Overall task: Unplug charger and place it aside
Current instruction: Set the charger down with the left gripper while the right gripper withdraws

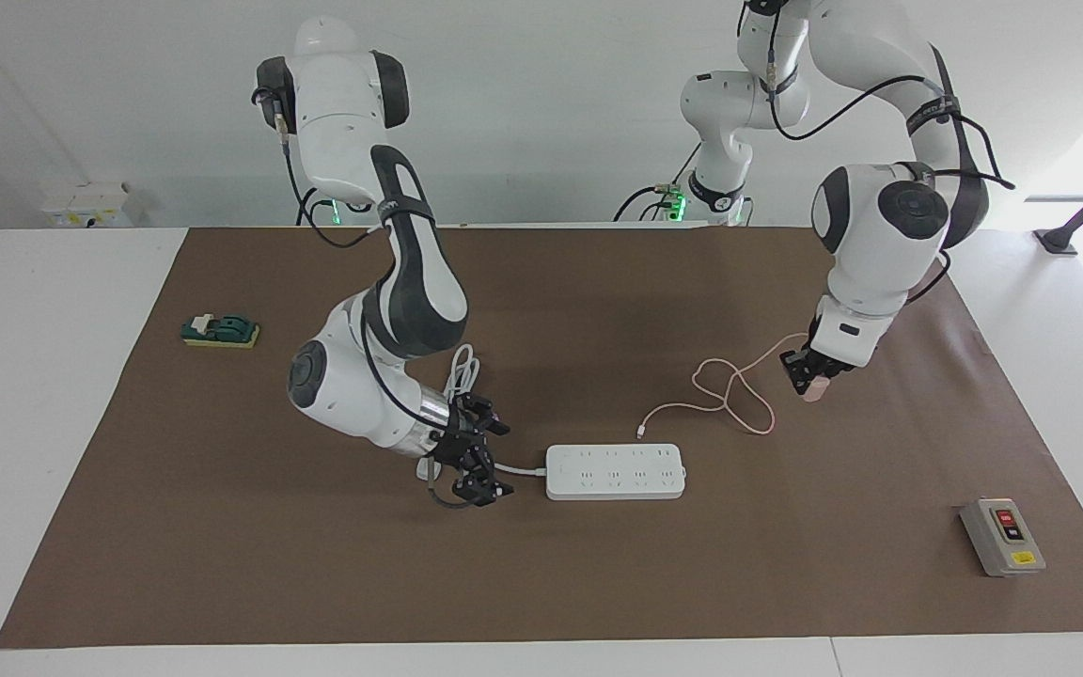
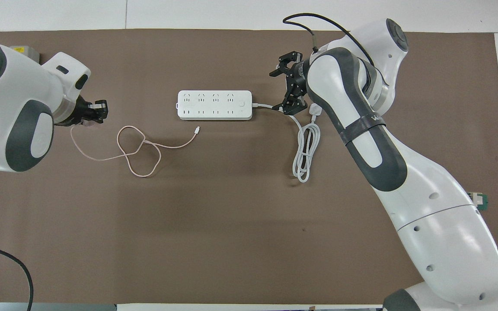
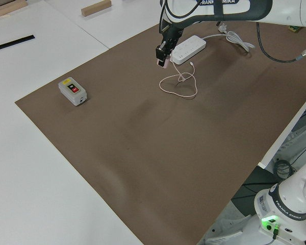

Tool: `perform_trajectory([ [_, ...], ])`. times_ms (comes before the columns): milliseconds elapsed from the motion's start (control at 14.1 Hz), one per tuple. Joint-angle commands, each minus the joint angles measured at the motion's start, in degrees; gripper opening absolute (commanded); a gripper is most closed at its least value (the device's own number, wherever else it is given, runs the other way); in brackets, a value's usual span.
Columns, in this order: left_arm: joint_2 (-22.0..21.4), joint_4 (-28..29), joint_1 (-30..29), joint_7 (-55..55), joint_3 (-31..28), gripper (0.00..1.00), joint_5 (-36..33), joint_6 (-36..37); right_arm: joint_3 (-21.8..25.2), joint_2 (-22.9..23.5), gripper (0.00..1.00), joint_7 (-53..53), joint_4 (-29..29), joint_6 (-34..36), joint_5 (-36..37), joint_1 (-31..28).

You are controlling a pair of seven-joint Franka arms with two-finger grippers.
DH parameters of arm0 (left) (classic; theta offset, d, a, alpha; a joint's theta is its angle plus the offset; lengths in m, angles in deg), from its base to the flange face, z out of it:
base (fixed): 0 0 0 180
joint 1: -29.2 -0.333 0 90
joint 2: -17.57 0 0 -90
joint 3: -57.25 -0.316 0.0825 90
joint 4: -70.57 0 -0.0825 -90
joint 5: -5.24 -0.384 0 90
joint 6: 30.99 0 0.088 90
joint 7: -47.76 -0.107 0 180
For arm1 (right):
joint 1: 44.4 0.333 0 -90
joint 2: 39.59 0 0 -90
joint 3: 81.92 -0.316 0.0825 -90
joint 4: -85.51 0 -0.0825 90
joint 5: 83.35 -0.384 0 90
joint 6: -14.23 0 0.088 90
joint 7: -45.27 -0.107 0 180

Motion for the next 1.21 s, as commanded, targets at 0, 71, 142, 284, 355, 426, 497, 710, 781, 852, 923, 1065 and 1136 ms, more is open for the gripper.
perform_trajectory([
  [0,-3.91,7.81,-7.35,-15.04,0.57,0.0,3.89,-2.51,3.23,-4.44,1.0,6.45,-3.15,6.48,3.0,-0.46],
  [71,-3.39,8.95,-9.21,-18.93,0.57,0.0,4.95,-2.94,4.72,-5.59,1.0,9.61,-3.06,9.82,5.44,-0.55],
  [142,-2.95,9.83,-9.75,-19.49,0.57,0.0,5.31,-4.34,5.52,-6.56,1.0,12.77,-3.06,11.76,7.82,-0.55],
  [284,-2.16,11.16,-10.89,-19.59,0.4,0.0,7.33,-6.02,6.49,-8.4,1.0,18.05,-3.23,13.97,11.95,-0.81],
  [355,-1.45,11.16,-11.94,-20.02,0.48,0.02,7.51,-6.02,6.93,-9.37,1.0,21.03,-3.5,14.94,13.8,-1.08],
  [426,-0.84,11.07,-12.65,-20.64,0.4,0.43,7.51,-6.02,7.19,-10.86,1.0,25.07,-3.76,15.9,15.65,-1.43],
  [497,-0.4,10.98,-14.05,-20.82,0.4,0.91,7.51,-6.11,7.63,-12.18,1.0,29.28,-3.94,17.31,17.93,-1.95],
  [710,-0.3,10.28,-16.86,-20.91,0.4,1.0,7.51,-6.02,7.81,-15.87,1.0,42.12,-4.11,22.31,23.91,-3.8],
  [781,-0.39,9.84,-17.13,-20.91,0.4,1.0,7.51,-6.02,7.81,-17.01,1.0,46.77,-4.11,23.29,25.84,-4.41],
  [852,-0.57,9.06,-17.57,-20.91,0.4,1.0,7.51,-5.76,7.81,-17.98,1.0,51.34,-4.11,24.08,27.6,-5.2],
  [923,-1.09,8.18,-17.84,-20.91,0.4,1.0,7.51,-5.41,7.81,-18.86,1.0,56.96,-4.03,24.7,29.18,-6.17],
  [1065,-2.41,5.46,-17.84,-20.47,0.4,1.0,7.51,-4.53,7.81,-20.36,1.0,67.24,-4.03,25.05,31.39,-8.36],
  [1136,-2.94,3.53,-17.84,-20.12,0.31,1.0,7.51,-2.79,7.81,-21.23,1.0,72.69,-4.03,25.14,32.27,-9.24],
])
